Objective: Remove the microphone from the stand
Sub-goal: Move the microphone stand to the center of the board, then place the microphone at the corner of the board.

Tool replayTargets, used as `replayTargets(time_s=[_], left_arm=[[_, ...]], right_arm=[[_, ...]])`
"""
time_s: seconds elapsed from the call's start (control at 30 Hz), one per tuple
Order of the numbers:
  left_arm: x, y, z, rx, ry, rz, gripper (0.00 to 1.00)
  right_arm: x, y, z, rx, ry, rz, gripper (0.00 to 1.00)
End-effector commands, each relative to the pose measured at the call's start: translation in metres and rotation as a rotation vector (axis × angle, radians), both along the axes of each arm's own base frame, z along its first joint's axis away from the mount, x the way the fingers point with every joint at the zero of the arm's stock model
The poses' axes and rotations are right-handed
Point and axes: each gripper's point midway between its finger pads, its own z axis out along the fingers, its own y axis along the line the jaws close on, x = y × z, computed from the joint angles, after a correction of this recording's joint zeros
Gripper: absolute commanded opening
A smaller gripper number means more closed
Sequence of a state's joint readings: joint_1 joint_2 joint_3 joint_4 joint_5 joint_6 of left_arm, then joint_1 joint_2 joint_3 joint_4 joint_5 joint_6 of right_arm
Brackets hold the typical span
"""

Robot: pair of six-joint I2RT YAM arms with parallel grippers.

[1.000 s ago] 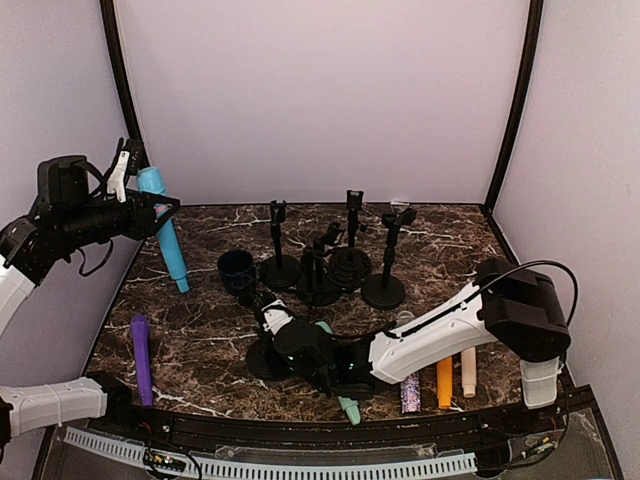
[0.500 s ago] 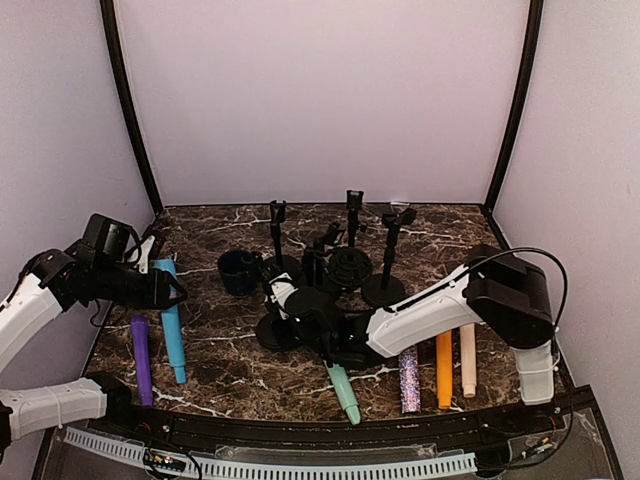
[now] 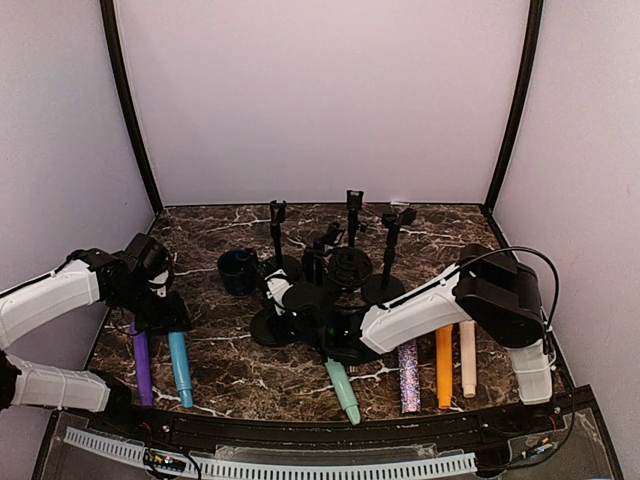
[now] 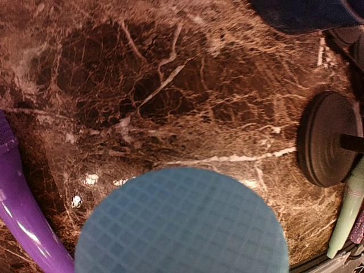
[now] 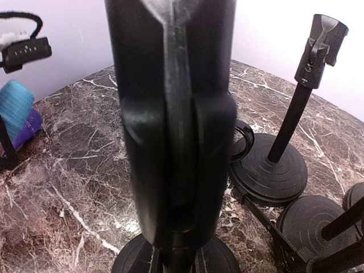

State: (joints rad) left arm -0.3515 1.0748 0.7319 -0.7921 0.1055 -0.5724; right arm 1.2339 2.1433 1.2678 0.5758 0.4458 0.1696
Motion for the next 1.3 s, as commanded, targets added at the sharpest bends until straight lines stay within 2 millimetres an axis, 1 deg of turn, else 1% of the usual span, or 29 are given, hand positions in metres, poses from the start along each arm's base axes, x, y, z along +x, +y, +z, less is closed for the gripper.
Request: replayTargets(time_s=[0.0,0.13,0.2,0.3,0.33,0.4,0.5,0.53,0.57,0.6,0.63,0.67,0.7,0.73,0.83,0.9,0.97,1.03,1.1,1.17,1.2,1.23,1.27], left_arm=[[-0.004,0.012,-0.025,0.048,0.083,0.128,0.00],[-0.009,0.018,-0.038,0.076,0.112,0.173,0.01],[-0.014,0.021,-0.047,0.083,0.132,0.184,0.04],[-0.016,0.021,-0.056,0.084,0.150,0.193,0.11],[-0.019,0.021,-0.060,0.089,0.160,0.195,0.14],[-0.018,0.022,-0.065,0.101,0.173,0.193,0.18],[-0.019,0.025,-0.071,0.130,0.201,0.188,0.23],[-0.019,0.025,-0.071,0.132,0.204,0.187,0.27],[-0.017,0.030,-0.073,0.160,0.200,0.193,0.29],[-0.017,0.030,-0.073,0.166,0.198,0.194,0.36],[-0.016,0.032,-0.073,0.173,0.196,0.198,0.40],[-0.016,0.032,-0.073,0.175,0.195,0.200,0.48],[-0.017,0.032,-0.073,0.174,0.195,0.202,0.52],[-0.017,0.032,-0.073,0.173,0.195,0.202,0.58],[-0.016,0.032,-0.072,0.172,0.192,0.204,0.68],[-0.015,0.033,-0.071,0.174,0.185,0.207,0.74],[-0.014,0.034,-0.067,0.179,0.172,0.214,0.75],[-0.011,0.037,-0.060,0.187,0.145,0.230,0.77],[-0.005,0.040,-0.048,0.187,0.094,0.248,0.79],[0.006,0.042,-0.032,0.184,0.013,0.248,0.78],[0.013,0.045,-0.018,0.192,-0.048,0.247,0.78],[0.015,0.047,-0.009,0.197,-0.081,0.250,0.78],[0.021,0.052,0.003,0.220,-0.123,0.251,0.78]], right_arm=[[0.001,0.013,0.024,0.114,-0.006,0.027,0.02],[-0.004,0.012,0.026,0.119,0.001,0.049,0.15],[-0.007,0.011,0.027,0.117,0.002,0.063,0.23],[-0.012,0.010,0.027,0.108,0.014,0.090,0.40],[-0.014,0.011,0.027,0.105,0.017,0.102,0.43],[-0.018,0.011,0.028,0.097,0.024,0.122,0.49],[-0.026,0.010,0.031,0.093,0.026,0.155,0.54],[-0.028,0.009,0.034,0.091,0.024,0.162,0.56],[-0.031,0.009,0.035,0.088,0.021,0.170,0.58],[-0.034,0.008,0.038,0.087,0.018,0.175,0.60],[-0.036,0.007,0.040,0.087,0.016,0.180,0.62],[-0.039,0.006,0.042,0.089,0.016,0.186,0.64],[-0.041,0.005,0.044,0.092,0.015,0.190,0.66],[-0.043,0.004,0.045,0.092,0.014,0.191,0.69],[-0.048,0.001,0.050,0.094,0.010,0.201,0.76],[-0.052,0.000,0.054,0.095,0.011,0.223,0.81],[-0.057,0.000,0.061,0.094,0.011,0.248,0.84],[-0.063,-0.003,0.066,0.095,0.013,0.270,0.87],[-0.068,-0.007,0.073,0.105,0.015,0.285,0.89],[-0.073,-0.014,0.083,0.126,0.025,0.299,0.91],[-0.077,-0.017,0.088,0.137,0.030,0.311,0.92],[-0.081,-0.020,0.094,0.147,0.039,0.328,0.92],[-0.086,-0.022,0.102,0.156,0.043,0.349,0.92]])
